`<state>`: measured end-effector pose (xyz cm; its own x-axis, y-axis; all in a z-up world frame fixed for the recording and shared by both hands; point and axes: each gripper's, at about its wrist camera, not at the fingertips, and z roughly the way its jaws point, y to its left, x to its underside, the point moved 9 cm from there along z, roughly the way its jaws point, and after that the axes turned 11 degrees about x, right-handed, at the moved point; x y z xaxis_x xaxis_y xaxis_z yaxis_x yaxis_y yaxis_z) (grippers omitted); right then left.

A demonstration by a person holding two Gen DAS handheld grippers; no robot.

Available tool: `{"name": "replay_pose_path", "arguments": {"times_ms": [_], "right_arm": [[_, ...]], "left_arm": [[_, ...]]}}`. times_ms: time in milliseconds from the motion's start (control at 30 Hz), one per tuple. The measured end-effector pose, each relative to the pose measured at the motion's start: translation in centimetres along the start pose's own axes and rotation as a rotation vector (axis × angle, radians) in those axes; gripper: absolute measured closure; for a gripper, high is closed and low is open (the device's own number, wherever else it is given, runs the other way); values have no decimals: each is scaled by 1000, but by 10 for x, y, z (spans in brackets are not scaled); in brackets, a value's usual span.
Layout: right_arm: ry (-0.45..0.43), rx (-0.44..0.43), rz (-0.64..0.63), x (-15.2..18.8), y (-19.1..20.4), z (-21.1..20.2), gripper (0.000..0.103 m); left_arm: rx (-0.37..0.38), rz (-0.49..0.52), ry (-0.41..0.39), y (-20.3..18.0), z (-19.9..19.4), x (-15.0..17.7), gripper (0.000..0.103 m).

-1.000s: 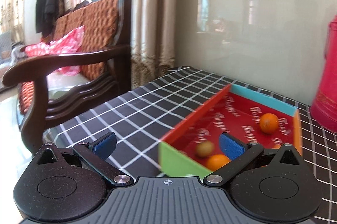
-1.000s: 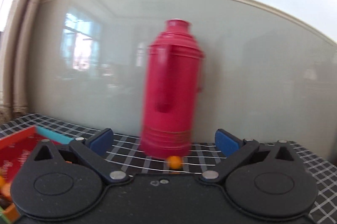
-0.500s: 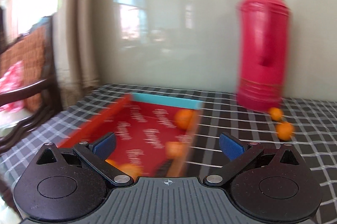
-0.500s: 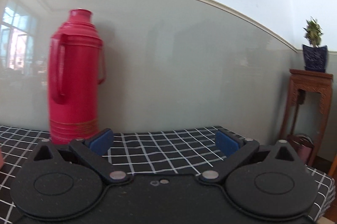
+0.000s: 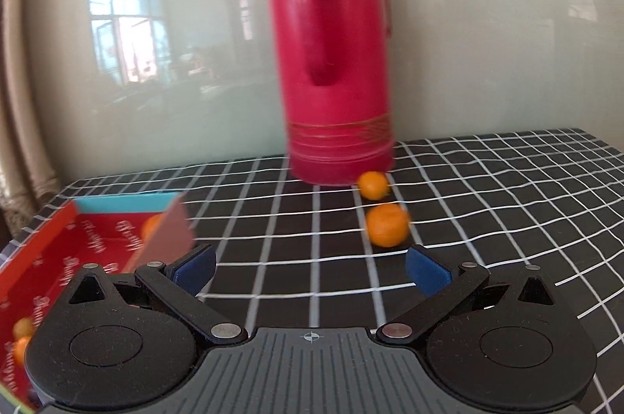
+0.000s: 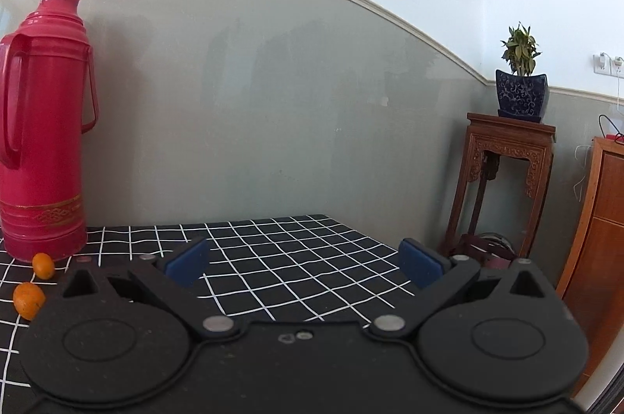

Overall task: Organize fruits
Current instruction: 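Move the left tool to the next mandarin and grasp it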

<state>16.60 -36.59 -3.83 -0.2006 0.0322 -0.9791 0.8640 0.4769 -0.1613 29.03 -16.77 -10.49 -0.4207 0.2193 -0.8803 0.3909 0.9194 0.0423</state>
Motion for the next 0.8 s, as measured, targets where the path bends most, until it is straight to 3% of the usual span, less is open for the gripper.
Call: {"name": "replay_pose_path", "arguments": {"times_ms": [600,667,800], "right_arm": [[54,-52,35,6,-15,19,6],[61,-62,39,6,-14,19,6],[64,-80,32,7,-11,18,6]], "left_arm": [[62,23,39,-36,86,-14,2],[73,19,59,-36,95,-12,14],[103,-16,90,-36,104,-9,26]]}}
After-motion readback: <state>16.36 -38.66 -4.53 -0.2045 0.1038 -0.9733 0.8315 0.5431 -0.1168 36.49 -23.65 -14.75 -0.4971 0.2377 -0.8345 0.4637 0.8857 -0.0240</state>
